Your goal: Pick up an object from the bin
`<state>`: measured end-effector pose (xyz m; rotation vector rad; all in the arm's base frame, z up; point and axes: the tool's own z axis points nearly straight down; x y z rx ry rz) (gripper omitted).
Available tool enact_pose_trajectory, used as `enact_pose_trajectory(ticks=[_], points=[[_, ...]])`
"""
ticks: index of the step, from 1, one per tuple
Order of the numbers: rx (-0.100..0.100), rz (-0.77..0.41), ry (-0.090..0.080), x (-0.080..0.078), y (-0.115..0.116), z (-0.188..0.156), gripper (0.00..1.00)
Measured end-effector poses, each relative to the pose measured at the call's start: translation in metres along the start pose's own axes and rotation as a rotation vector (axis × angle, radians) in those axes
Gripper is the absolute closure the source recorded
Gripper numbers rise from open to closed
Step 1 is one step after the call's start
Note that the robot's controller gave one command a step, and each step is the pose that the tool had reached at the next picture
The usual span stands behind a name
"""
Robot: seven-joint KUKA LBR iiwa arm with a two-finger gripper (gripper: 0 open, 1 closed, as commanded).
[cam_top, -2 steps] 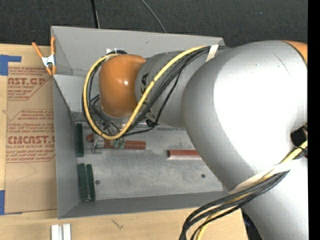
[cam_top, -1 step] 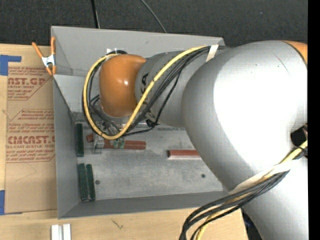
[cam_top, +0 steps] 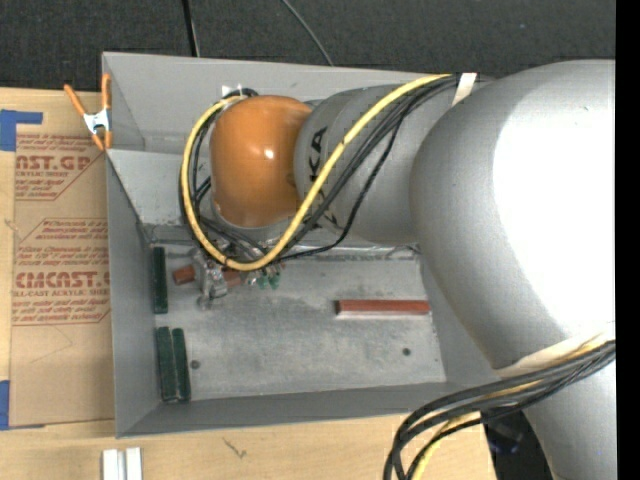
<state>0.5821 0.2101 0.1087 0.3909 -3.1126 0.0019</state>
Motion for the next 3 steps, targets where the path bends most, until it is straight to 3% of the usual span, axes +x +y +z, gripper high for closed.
enact_pose_trajectory(ticks=[1, 2, 3], points=[[-0.001, -0.285, -0.005, -0.0133, 0.0147, 0.0408, 0.00], [-0.003, -0.283, -0.016, -0.0163, 0.0155, 0.0355, 1.00], [-0.003, -0.283, -0.016, -0.0162, 0.0155, 0.0356, 1.00]])
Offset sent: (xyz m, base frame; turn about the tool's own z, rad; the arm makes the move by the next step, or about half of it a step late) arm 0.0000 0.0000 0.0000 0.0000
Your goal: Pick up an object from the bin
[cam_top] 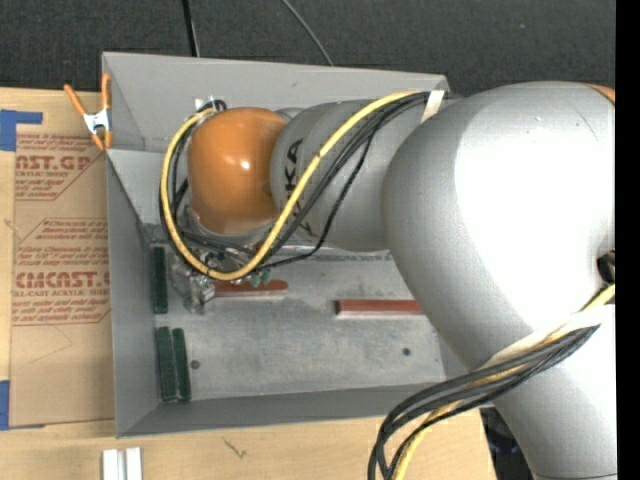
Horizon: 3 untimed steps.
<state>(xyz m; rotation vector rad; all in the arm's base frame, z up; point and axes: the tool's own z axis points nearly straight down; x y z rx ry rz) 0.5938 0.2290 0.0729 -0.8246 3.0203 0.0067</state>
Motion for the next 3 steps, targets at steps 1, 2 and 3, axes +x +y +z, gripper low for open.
enact_pose_trajectory(ticks=[1, 2, 3], points=[[0.001, -0.032, 0.004, 0.006, 0.003, 0.001, 1.00], [0.000, -0.069, 0.004, 0.042, 0.031, 0.001, 1.00], [0.001, -0.086, 0.004, 0.076, 0.051, 0.001, 1.00]])
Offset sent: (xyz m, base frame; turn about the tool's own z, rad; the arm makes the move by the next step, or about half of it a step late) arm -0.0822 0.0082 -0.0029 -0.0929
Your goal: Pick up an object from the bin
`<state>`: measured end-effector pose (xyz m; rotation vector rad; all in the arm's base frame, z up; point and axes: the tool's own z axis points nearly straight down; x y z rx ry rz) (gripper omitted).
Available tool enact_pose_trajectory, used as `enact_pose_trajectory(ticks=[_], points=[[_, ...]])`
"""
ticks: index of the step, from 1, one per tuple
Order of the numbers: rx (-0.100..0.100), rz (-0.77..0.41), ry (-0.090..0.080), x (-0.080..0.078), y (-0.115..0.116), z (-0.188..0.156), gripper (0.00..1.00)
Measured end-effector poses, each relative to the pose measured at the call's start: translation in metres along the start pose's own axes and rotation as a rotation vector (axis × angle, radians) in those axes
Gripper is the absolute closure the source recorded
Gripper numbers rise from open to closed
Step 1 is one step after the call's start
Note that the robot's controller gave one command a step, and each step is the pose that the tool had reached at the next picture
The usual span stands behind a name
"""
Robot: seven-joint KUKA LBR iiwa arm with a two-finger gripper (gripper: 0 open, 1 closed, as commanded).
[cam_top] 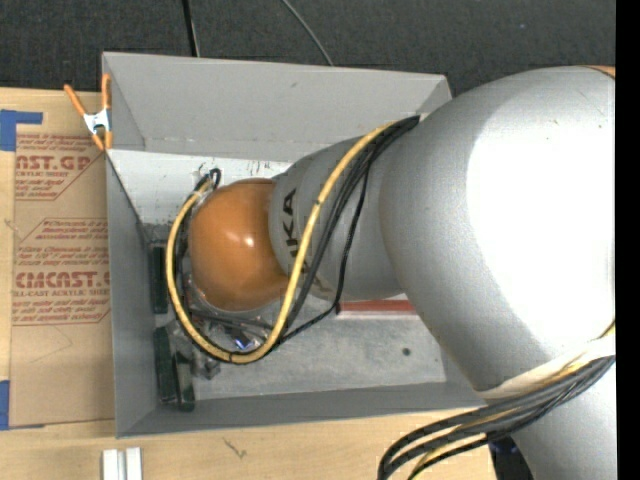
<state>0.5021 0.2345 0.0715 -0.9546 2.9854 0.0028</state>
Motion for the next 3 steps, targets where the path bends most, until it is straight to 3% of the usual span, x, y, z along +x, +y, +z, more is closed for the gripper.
enact_pose_trajectory(ticks=[1, 2, 3], points=[[-0.003, -0.005, 0.011, -0.022, -0.015, -0.051, 1.00], [-0.002, 0.003, 0.005, -0.017, -0.019, -0.031, 0.00], [-0.002, 0.004, 0.008, -0.012, -0.018, -0.018, 0.00]])
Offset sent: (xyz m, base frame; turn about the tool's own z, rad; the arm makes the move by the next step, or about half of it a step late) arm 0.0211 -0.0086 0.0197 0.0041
